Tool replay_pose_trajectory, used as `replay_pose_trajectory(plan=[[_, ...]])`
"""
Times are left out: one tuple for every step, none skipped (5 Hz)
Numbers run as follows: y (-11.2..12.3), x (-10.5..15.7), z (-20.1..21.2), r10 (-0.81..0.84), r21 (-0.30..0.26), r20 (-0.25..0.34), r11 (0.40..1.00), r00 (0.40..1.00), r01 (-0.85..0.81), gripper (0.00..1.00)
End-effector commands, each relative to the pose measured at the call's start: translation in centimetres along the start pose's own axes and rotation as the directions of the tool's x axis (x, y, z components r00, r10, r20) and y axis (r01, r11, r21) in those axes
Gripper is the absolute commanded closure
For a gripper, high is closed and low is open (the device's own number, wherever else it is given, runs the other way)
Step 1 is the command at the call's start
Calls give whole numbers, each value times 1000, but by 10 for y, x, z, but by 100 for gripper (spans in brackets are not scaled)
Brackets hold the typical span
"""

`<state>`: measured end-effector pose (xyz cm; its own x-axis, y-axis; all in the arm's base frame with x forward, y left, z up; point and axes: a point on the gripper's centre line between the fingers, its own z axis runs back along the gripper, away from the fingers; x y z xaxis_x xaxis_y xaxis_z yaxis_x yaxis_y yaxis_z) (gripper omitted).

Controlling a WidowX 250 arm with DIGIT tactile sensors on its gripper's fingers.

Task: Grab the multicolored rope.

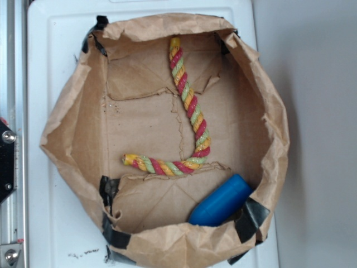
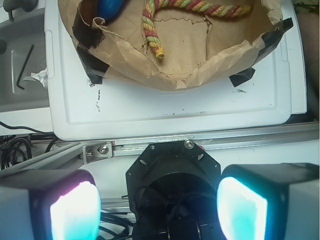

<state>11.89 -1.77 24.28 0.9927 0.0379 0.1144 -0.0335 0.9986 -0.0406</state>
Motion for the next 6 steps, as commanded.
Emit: replay_pose_trajectory(plan=[[0,0,0,0,0,0,1000,1000,0,0],[-15,32,-11,-12,-35,17,999,1000,12,0],[-25,57,-21,24,-44,48,999,999,-22,0],[-28,99,-49,56,-31,83,998,995,-53,0],[-23,130,-69,84,-22,105,996,991,-82,0],[-14,155,-87,53,-47,153,998,987,-47,0]])
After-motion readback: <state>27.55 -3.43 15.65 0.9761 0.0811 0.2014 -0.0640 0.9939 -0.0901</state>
